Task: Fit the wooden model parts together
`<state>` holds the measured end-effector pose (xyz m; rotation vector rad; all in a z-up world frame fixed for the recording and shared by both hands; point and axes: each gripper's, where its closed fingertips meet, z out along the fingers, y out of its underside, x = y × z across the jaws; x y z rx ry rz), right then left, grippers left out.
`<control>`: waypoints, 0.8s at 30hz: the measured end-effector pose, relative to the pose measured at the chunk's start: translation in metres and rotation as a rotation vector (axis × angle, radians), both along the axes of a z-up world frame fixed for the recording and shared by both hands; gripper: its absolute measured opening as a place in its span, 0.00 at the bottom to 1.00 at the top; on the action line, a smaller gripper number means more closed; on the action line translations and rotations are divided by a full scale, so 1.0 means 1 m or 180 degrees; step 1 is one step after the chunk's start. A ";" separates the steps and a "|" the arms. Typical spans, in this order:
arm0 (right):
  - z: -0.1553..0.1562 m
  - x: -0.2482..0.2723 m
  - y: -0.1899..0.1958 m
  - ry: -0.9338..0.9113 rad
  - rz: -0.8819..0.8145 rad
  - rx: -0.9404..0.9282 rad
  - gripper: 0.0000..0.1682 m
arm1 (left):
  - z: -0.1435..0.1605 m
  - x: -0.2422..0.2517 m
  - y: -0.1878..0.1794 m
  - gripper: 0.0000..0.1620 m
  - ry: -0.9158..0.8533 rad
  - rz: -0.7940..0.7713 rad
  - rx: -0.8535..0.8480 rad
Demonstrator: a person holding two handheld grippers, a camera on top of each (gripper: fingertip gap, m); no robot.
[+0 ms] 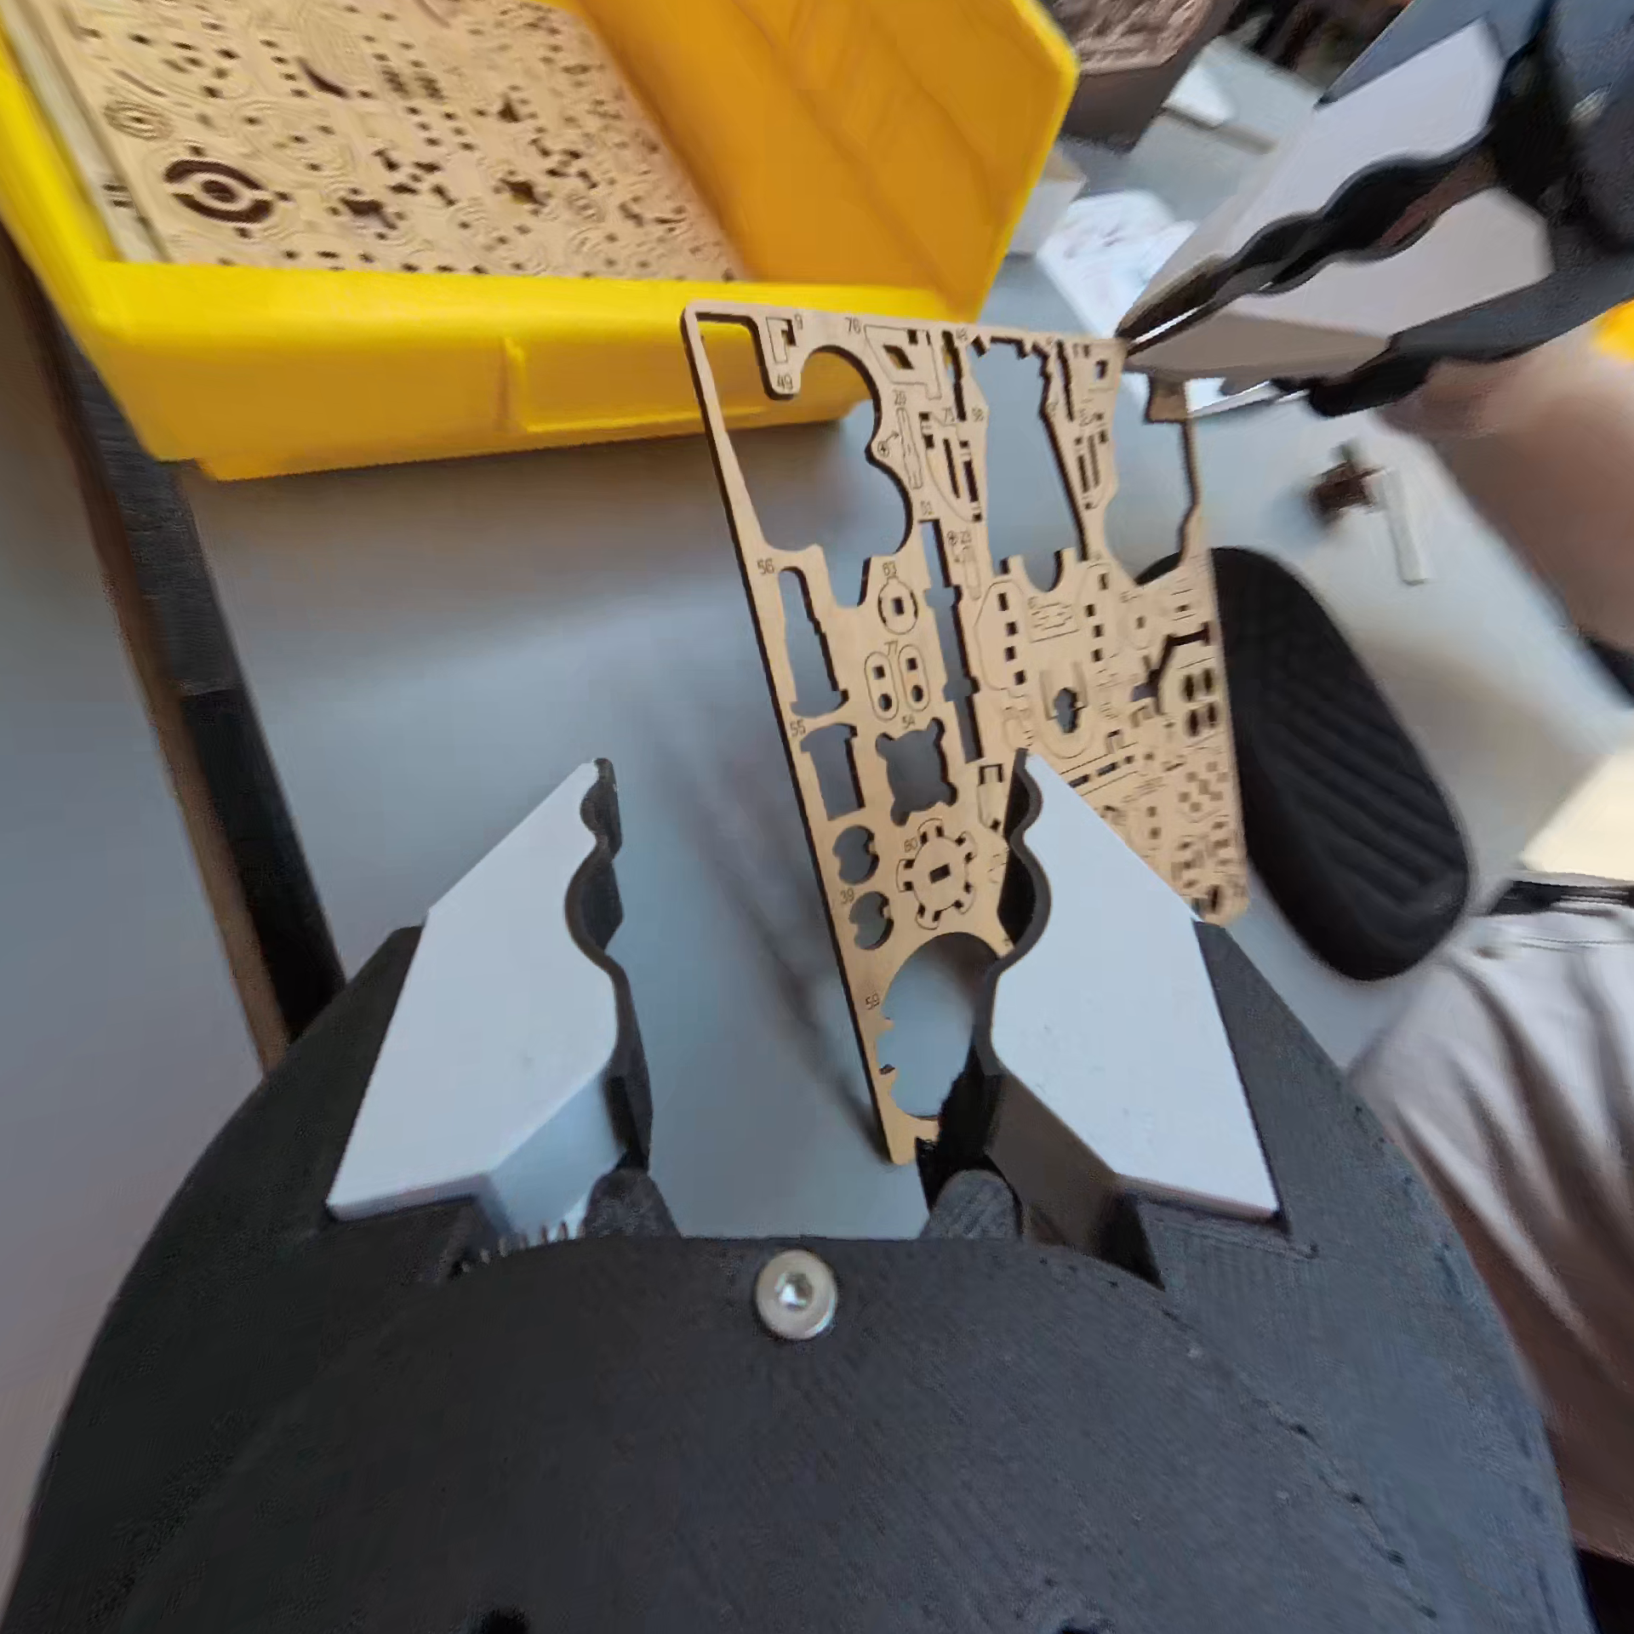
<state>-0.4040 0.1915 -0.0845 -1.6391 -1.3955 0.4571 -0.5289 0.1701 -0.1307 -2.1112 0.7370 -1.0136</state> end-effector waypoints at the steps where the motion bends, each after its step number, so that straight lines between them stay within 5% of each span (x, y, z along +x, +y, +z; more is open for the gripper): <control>1: 0.009 0.000 0.000 0.0057 -0.0023 0.0113 0.01 | 0.009 0.007 -0.003 0.47 -0.0323 -0.0243 -0.0163; 4: 0.027 -0.002 -0.009 0.0171 0.0072 0.0298 0.01 | -0.002 0.020 -0.012 0.39 -0.0368 -0.0783 -0.0462; 7: 0.029 0.004 -0.008 0.0099 0.0010 0.0468 0.01 | 0.007 0.037 -0.031 0.16 -0.0576 -0.1303 -0.0564; 11: 0.040 0.024 -0.006 0.0424 -0.0136 0.0369 0.07 | 0.048 0.036 -0.033 0.01 -0.1102 -0.1377 -0.0284; 13: 0.055 0.040 -0.006 0.0788 -0.0267 0.0182 0.21 | 0.066 0.032 -0.027 0.00 -0.1132 -0.1158 -0.0014; 17: 0.073 0.074 -0.012 0.1492 -0.0399 -0.0448 0.32 | 0.101 0.041 -0.029 0.00 -0.1079 -0.0942 0.0281; 24: 0.091 0.100 -0.048 0.2159 -0.0002 -0.1705 0.46 | 0.158 0.133 -0.017 0.00 -0.1205 -0.0856 0.0340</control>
